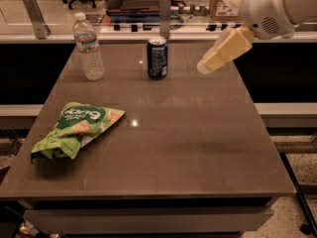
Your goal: Pick water bottle
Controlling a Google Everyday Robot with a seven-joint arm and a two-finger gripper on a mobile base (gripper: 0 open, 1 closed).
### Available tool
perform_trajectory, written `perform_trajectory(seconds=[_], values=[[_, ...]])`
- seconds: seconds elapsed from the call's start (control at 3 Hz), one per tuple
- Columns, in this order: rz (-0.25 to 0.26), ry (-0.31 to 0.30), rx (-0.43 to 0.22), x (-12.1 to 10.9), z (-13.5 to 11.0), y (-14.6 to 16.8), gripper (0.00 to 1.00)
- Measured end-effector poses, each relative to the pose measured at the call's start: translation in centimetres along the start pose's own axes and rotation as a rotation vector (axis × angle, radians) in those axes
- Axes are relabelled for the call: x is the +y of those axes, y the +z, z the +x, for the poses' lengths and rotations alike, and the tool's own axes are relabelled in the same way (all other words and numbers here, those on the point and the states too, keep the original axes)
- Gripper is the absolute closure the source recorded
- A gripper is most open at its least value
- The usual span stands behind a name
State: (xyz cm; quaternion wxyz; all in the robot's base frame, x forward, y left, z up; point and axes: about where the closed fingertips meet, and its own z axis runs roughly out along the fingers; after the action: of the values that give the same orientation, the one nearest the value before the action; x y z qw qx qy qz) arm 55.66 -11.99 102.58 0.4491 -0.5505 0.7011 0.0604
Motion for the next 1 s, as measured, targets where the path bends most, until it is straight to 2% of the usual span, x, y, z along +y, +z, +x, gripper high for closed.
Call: perform_trajectory(seconds=[0.33,0.67,1.0], values=[[-0.045,-0.001,-0.081,0.4,-1.8,3.3,0.0],[-0.082,0.017,-0.17,1.8,-4.5,6.0,0.0],[-0.083,0.06,-0.262,2.8,-6.5,8.5,0.0]])
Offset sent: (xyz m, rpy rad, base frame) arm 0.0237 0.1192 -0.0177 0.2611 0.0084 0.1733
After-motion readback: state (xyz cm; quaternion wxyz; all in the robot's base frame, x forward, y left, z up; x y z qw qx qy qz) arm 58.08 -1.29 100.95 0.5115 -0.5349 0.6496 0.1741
